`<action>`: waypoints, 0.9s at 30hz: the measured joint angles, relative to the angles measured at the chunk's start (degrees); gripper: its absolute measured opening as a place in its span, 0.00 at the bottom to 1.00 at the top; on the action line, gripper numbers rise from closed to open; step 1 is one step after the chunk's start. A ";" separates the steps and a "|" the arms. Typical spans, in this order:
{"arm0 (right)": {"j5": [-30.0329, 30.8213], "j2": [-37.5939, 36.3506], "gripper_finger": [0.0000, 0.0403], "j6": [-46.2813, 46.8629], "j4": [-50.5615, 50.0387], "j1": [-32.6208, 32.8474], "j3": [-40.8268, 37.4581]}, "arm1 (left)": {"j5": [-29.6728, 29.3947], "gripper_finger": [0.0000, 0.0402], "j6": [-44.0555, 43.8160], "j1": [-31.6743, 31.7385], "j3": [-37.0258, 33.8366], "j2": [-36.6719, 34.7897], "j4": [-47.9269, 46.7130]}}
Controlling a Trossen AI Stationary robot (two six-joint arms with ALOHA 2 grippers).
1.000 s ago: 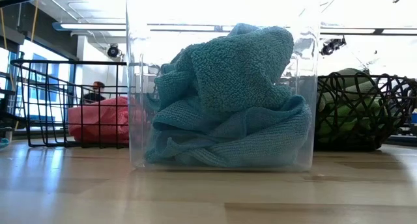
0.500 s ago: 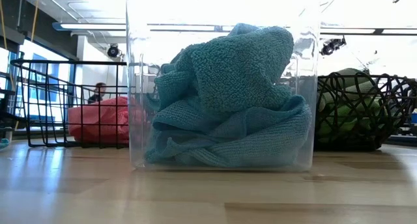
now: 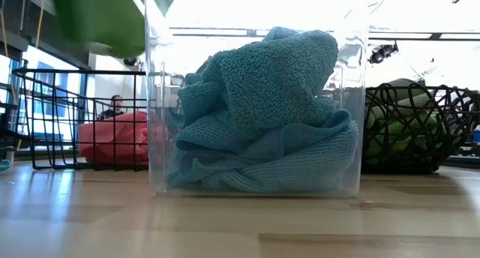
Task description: Sort microfiber towel by color & place in baskets
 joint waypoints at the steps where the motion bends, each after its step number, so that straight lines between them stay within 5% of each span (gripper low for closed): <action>1: -0.31 0.00 0.69 -0.04 1.50 0.00 0.00 | -1.37 0.00 3.40 0.87 1.42 0.30 0.17; 8: -1.48 0.00 0.69 -0.47 13.31 0.00 0.00 | -11.99 0.00 30.66 9.27 5.88 1.69 8.69; 11: -1.07 0.00 0.69 -1.38 17.98 0.02 0.00 | -11.16 0.00 41.75 14.14 4.89 1.85 15.92; 18: -1.01 0.57 0.69 -5.37 27.30 0.00 0.07 | 4.06 0.00 52.96 28.73 -2.34 1.90 31.17; 23: -1.01 2.74 0.69 -6.79 31.95 0.00 0.07 | 20.51 0.00 52.53 39.70 -12.86 2.11 45.33; 27: -1.01 4.85 0.69 -6.67 32.57 0.02 0.07 | 27.67 0.00 51.16 46.65 -19.58 2.27 59.28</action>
